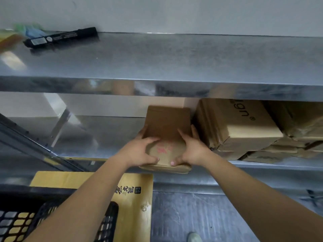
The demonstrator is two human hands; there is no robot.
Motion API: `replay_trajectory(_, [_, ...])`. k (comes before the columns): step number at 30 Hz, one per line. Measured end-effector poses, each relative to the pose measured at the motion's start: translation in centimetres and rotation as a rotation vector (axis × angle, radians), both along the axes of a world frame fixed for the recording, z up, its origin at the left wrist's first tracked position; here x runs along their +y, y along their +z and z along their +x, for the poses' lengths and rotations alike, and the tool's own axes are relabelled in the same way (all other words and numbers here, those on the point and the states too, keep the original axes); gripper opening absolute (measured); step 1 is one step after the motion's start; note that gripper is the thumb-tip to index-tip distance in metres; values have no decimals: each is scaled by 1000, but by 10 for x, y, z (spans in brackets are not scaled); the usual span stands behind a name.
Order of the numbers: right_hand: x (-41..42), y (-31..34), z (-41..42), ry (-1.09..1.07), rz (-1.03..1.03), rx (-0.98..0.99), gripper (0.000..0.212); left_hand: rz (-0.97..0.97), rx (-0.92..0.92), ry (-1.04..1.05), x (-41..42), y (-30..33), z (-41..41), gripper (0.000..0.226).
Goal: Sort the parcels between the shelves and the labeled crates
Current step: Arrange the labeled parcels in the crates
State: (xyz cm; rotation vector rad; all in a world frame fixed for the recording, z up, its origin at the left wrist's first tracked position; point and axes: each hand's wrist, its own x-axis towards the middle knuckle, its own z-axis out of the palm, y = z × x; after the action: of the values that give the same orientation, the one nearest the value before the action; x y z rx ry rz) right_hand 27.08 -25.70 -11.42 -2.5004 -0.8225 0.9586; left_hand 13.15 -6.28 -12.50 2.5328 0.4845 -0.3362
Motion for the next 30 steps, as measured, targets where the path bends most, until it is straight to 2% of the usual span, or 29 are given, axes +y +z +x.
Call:
replay_trajectory(5, [-4, -7, -3, -31, 74, 12, 135, -44, -82, -23, -3, -3, 4, 79])
replay_trajectory(9, [-20, -16, -23, -35, 191, -102, 94, -75, -212, 110, -22, -8, -17, 47])
replay_trajectory(11, [-32, -20, -34, -8, 230, -107, 88, -17, -208, 162, -37, -5, -36, 32])
replay_trajectory(13, [-45, -22, -44, 24, 272, -74, 98, 17, -165, 216, -56, 0, -56, 44])
replay_trajectory(17, [-71, -7, -58, 72, 351, 73, 139, 35, -23, 432, -99, 14, -93, 108])
replay_trajectory(19, [-81, -1, -64, 75, 380, 137, 149, 32, -7, 523, -121, 24, -108, 134])
replay_trajectory(21, [-89, 4, -68, 53, 400, 194, 153, -10, -60, 600, -143, 34, -121, 148])
replay_trajectory(24, [-97, 8, -67, -3, 476, 301, 151, -89, -192, 746, -171, 48, -134, 151])
replay_trajectory(26, [-101, 13, -62, -11, 512, 352, 142, -150, -278, 849, -186, 57, -140, 149])
replay_trajectory(28, [-104, 24, -57, 0, 561, 411, 124, -276, -452, 954, -197, 67, -149, 140])
replay_trajectory(30, [-106, 36, -52, 31, 608, 490, 95, -364, -579, 1008, -205, 76, -157, 122])
